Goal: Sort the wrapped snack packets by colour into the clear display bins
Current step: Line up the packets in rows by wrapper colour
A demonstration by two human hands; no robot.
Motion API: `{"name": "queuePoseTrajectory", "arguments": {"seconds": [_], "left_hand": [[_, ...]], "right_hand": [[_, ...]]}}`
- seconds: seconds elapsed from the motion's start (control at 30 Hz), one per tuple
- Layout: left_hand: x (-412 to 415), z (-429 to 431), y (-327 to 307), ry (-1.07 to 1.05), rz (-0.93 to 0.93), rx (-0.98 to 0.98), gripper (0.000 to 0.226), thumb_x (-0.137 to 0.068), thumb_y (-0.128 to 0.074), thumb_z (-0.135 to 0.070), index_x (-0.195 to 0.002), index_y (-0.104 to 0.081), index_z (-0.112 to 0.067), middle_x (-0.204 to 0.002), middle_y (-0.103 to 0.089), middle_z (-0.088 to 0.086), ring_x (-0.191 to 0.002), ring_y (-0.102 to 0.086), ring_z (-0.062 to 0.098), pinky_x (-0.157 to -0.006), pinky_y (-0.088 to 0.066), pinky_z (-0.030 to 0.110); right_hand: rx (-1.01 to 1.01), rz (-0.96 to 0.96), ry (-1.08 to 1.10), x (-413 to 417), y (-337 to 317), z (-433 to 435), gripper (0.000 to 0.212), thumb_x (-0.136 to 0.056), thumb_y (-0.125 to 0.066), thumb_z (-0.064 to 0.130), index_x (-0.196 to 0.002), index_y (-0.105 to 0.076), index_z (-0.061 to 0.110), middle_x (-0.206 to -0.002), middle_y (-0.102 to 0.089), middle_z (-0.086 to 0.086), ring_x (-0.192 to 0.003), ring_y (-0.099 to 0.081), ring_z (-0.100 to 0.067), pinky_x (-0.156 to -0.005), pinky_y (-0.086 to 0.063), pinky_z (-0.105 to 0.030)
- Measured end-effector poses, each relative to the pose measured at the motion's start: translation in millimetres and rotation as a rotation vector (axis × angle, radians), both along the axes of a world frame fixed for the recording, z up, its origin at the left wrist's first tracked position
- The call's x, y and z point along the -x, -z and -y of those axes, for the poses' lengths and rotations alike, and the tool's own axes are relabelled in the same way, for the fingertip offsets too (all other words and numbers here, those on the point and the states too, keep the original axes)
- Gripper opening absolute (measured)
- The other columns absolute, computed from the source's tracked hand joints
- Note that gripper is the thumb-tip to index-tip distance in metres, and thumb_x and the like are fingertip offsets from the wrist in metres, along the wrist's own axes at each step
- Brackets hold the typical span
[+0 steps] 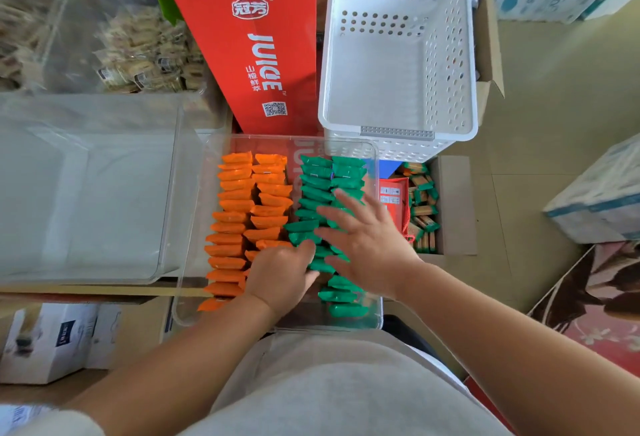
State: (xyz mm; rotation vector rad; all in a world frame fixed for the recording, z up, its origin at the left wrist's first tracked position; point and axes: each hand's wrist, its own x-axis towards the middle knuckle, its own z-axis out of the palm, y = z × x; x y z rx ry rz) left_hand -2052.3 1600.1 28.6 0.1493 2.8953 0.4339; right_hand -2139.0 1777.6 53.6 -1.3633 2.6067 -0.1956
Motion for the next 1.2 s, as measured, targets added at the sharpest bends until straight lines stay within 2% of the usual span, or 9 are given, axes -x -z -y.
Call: {"name": "queuePoseTrajectory", "arguments": {"seconds": [0.1, 0.23, 0.43, 0.57, 0.77, 0.87, 1.0, 1.07, 1.2], "left_hand": [[-4, 12, 3, 0.036, -0.032, -0.114, 0.040, -0.060, -0.093, -0.033, -0.067, -0.056, -0.018, -0.056, -0.057, -0.001, -0.051, -0.058, 0.021, -0.046, -0.038, 0.029], [-8, 36, -3, 0.174, -0.155, -0.172, 0.028, -0.071, -0.082, -0.025, -0.064, -0.056, -0.018, -0.069, -0.059, -0.001, -0.070, -0.054, 0.020, -0.064, -0.045, 0.034], [-1, 59, 1, 0.181, -0.142, 0.040, 0.027, -0.069, -0.083, -0.039, -0.087, -0.073, -0.022, -0.112, -0.063, 0.002, -0.111, -0.052, 0.024, -0.092, -0.046, 0.044], [4, 60, 9, 0.260, -0.173, 0.059, 0.005, -0.081, -0.072, -0.032, -0.078, -0.071, -0.028, -0.090, -0.063, -0.007, -0.100, -0.054, 0.021, -0.092, -0.037, 0.041], [16, 66, 4, 0.241, -0.187, 0.159, 0.017, -0.073, -0.075, -0.025, -0.063, -0.062, -0.022, -0.069, -0.053, -0.004, -0.085, -0.052, 0.025, -0.077, -0.039, 0.041], [19, 67, 2, 0.227, -0.200, 0.131, 0.016, -0.070, -0.073, -0.018, -0.082, -0.062, -0.019, -0.090, -0.058, 0.003, -0.094, -0.053, 0.029, -0.082, -0.042, 0.043], [24, 67, 3, 0.387, -0.103, 0.171, 0.025, -0.074, -0.072, -0.018, -0.098, -0.073, -0.023, -0.136, -0.060, 0.009, -0.136, -0.048, 0.031, -0.110, -0.038, 0.059], [25, 73, 4, 0.419, -0.104, 0.174, 0.012, -0.085, -0.064, -0.029, -0.087, -0.074, -0.023, -0.129, -0.065, 0.007, -0.137, -0.049, 0.028, -0.113, -0.034, 0.060], [29, 86, 4, 0.496, -0.108, 0.199, 0.044, -0.094, -0.042, -0.049, -0.077, -0.075, -0.025, -0.107, -0.068, 0.001, -0.124, -0.058, 0.024, -0.111, -0.037, 0.058]], "right_hand": [[-0.134, 0.136, -0.191, 4, 2, 25, 0.062, -0.095, -0.050, 0.056, -0.151, -0.039, 0.030, -0.164, -0.022, 0.007, -0.154, -0.002, -0.022, -0.120, 0.004, -0.055], [-0.241, 0.128, -0.271, 7, 9, 47, 0.069, -0.096, -0.041, 0.063, -0.156, -0.023, 0.035, -0.167, -0.014, 0.006, -0.154, 0.001, -0.025, -0.120, 0.007, -0.059], [-0.337, 0.057, -0.259, 11, 5, 49, 0.052, -0.098, -0.047, 0.052, -0.148, -0.036, 0.039, -0.162, -0.018, -0.001, -0.151, -0.008, -0.030, -0.119, 0.003, -0.059], [-0.255, 0.080, -0.247, 9, 6, 47, 0.050, -0.095, -0.056, 0.048, -0.142, -0.048, 0.033, -0.161, -0.024, 0.000, -0.151, -0.014, -0.029, -0.120, -0.004, -0.057], [-0.235, 0.084, -0.276, 9, 11, 43, 0.047, -0.095, -0.057, 0.042, -0.138, -0.053, 0.022, -0.158, -0.036, 0.001, -0.153, -0.016, -0.025, -0.122, -0.006, -0.051], [-0.254, 0.064, -0.284, 9, 13, 40, 0.048, -0.091, -0.062, 0.044, -0.134, -0.056, 0.025, -0.151, -0.046, 0.000, -0.150, -0.026, -0.028, -0.121, -0.012, -0.052], [-0.265, 0.033, -0.264, 6, 18, 37, 0.050, -0.084, -0.070, 0.044, -0.131, -0.060, 0.028, -0.144, -0.053, 0.001, -0.144, -0.038, -0.028, -0.118, -0.022, -0.053], [-0.248, 0.029, -0.253, 5, 18, 37, 0.050, -0.087, -0.067, 0.043, -0.134, -0.057, 0.027, -0.146, -0.051, 0.000, -0.146, -0.034, -0.028, -0.119, -0.019, -0.053], [-0.236, 0.057, -0.237, 6, 14, 37, 0.051, -0.092, -0.063, 0.039, -0.140, -0.050, 0.027, -0.152, -0.043, -0.001, -0.150, -0.025, -0.028, -0.122, -0.011, -0.054]]}}
